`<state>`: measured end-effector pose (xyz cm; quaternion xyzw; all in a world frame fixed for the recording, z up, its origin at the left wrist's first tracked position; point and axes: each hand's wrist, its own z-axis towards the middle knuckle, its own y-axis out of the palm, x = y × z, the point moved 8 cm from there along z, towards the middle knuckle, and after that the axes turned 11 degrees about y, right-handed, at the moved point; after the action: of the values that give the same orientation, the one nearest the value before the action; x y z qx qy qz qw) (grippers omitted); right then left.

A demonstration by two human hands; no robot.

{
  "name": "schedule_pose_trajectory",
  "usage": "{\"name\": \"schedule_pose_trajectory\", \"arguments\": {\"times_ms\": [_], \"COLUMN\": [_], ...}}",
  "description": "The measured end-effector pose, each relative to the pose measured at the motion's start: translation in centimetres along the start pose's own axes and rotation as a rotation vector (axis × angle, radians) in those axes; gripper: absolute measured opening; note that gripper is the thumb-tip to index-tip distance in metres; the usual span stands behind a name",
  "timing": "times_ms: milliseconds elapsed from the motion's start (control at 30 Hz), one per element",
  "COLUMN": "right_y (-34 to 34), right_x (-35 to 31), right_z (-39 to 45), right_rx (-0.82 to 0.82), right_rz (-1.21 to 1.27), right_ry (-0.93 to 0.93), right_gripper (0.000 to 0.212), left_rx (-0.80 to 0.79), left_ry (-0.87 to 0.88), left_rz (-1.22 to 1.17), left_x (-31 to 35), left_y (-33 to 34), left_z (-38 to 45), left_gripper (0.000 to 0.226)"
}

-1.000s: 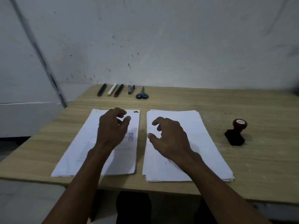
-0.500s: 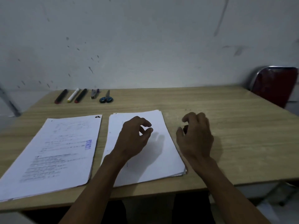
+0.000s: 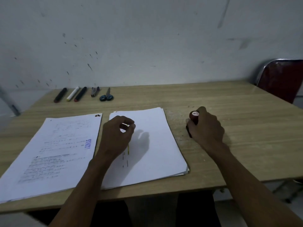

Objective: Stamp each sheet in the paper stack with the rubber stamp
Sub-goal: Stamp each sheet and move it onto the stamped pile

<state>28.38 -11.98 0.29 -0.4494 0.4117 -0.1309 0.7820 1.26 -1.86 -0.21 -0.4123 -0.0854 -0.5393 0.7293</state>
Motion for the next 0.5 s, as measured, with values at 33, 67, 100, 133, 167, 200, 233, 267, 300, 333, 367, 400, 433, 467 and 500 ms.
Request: {"name": "schedule_pose_trajectory", "arguments": {"times_ms": [33, 67, 100, 133, 167, 200, 233, 267, 300, 333, 367, 400, 433, 467, 500], "right_y": [-0.4, -0.9, -1.1, -1.3, -1.2, -1.0, -0.6, -0.2, 0.2, 0.6, 1.1, 1.6, 2.1, 2.4, 2.8], "right_x": [-0.2, -0.6, -1.1, -1.7, -2.4, -3.2, -4.0, -4.7, -5.4, -6.0, -6.7, -7.4, -8.0, -8.5, -9.0], "right_z": [-0.2, -0.4, -0.6, -0.9, -1.3, -1.6, -2.1, -2.6, -3.1, -3.5, -3.9, -4.3, -4.7, -5.1, -5.4], "right_rx": [0.018, 0.033, 0.037, 0.023, -0.011, -0.06, -0.116, -0.166, -0.203, -0.232, -0.255, -0.277, -0.295, -0.308, -0.317], "right_rz": [0.013, 0.038, 0.077, 0.125, 0.178, 0.228, 0.268, 0.293, 0.302, 0.296, 0.281, 0.258, 0.233, 0.216, 0.205], "right_ry": [-0.006, -0.018, -0.039, -0.068, -0.097, -0.124, -0.145, -0.162, -0.18, -0.201, -0.223, -0.243, -0.262, -0.282, -0.305], "right_gripper": [0.034, 0.033, 0.031, 0.03, 0.028, 0.026, 0.025, 0.025, 0.025, 0.025, 0.025, 0.024, 0.023, 0.021, 0.018], "left_rx": [0.017, 0.039, 0.061, 0.08, 0.094, 0.1, 0.096, 0.079, 0.051, 0.015, -0.025, -0.067, -0.108, -0.148, -0.183], "left_ry": [-0.003, -0.014, -0.033, -0.055, -0.078, -0.101, -0.124, -0.147, -0.165, -0.177, -0.18, -0.176, -0.167, -0.159, -0.153], "left_rz": [0.022, 0.044, 0.062, 0.079, 0.094, 0.11, 0.125, 0.146, 0.172, 0.202, 0.231, 0.253, 0.266, 0.272, 0.279], "left_x": [-0.4, -0.9, -1.5, -2.0, -2.4, -2.9, -3.3, -3.8, -4.1, -4.5, -4.9, -5.3, -5.7, -6.0, -6.3], "left_y": [-0.6, -1.3, -2.0, -2.6, -3.1, -3.6, -4.0, -4.2, -4.3, -4.3, -4.2, -4.0, -3.8, -3.5, -3.2], "left_z": [-0.1, -0.2, -0.2, -0.3, -0.4, -0.4, -0.5, -0.5, -0.5, -0.5, -0.4, -0.4, -0.5, -0.6, -0.7], "left_gripper": [0.007, 0.008, 0.009, 0.01, 0.01, 0.01, 0.009, 0.011, 0.013, 0.015, 0.016, 0.016, 0.016, 0.016, 0.016]}}
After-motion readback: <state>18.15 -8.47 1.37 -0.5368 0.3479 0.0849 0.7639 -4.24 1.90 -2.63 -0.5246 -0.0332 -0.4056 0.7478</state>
